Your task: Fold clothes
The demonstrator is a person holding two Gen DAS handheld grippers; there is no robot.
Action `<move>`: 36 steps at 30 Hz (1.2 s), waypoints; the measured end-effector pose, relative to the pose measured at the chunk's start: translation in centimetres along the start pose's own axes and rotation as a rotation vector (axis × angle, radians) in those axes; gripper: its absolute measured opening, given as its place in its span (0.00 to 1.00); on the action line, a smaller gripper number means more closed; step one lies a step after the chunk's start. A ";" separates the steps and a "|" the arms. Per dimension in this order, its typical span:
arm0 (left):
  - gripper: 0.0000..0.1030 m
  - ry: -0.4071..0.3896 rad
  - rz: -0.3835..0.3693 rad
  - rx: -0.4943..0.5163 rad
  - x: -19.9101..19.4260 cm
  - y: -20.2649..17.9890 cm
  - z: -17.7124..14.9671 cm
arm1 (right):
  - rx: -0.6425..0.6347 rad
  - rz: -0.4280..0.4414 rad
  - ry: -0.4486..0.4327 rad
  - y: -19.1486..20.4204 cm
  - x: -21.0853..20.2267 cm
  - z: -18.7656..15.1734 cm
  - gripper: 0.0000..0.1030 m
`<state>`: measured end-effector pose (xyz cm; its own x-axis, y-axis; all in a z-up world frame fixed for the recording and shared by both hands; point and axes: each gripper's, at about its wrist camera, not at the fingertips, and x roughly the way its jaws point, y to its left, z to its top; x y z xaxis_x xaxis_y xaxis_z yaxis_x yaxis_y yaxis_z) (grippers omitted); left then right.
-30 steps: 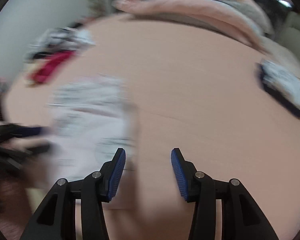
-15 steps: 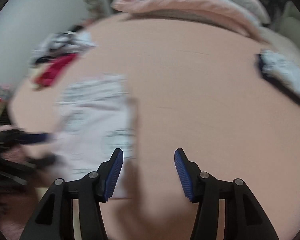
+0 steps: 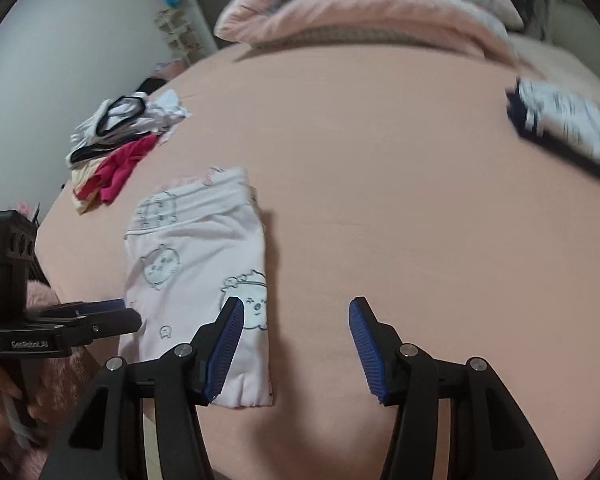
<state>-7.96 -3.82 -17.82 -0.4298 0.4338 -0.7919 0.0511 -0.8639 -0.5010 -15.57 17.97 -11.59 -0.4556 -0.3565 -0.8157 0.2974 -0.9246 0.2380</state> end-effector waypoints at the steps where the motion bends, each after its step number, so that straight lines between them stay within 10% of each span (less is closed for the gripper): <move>1: 0.57 -0.011 0.004 -0.013 0.2 0.1 0.5 | 0.004 -0.006 0.009 -0.4 0.0 -0.3 0.52; 7: 0.56 -0.040 -0.039 -0.106 3.0 0.4 5.0 | 0.114 0.052 0.073 -2.1 1.9 -1.6 0.54; 9: 0.14 -0.041 -0.044 -0.057 3.8 -0.8 6.0 | 0.157 0.078 0.076 -2.2 2.6 -1.7 0.54; 21: 0.14 -0.108 -0.383 -0.128 -0.5 -3.4 8.1 | 0.396 0.378 0.008 -6.7 0.0 -0.4 0.66; 28: 0.14 -0.264 -0.336 -0.231 -0.7 -4.5 9.3 | 0.524 0.536 0.103 -2.7 3.3 -1.8 0.69; 36: 0.14 -0.235 -0.378 -0.278 1.6 -5.7 7.7 | 0.724 0.683 0.090 -2.1 6.3 -3.5 0.72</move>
<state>-15.85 -0.15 -13.56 -0.6539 0.6054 -0.4538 0.0768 -0.5436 -0.8358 -16.12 18.09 -19.04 -0.3034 -0.8582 -0.4142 -0.1252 -0.3950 0.9101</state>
